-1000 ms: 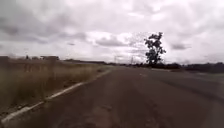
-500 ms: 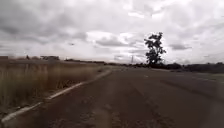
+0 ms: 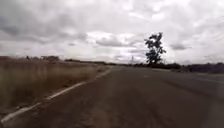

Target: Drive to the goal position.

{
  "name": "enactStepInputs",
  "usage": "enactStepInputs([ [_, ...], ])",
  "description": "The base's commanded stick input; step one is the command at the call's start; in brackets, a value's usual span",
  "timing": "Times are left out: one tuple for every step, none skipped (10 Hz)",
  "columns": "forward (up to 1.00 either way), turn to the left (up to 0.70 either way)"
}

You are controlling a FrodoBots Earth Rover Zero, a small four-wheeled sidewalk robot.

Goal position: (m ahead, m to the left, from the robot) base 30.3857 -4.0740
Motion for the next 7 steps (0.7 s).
enactStepInputs([
  [0.5,0.0],
  [0.5,0.0],
  [0.5,0.0],
  [0.5,0.0],
  [0.5,0.0],
  [0.5,0.0],
  [0.5,0.0],
])
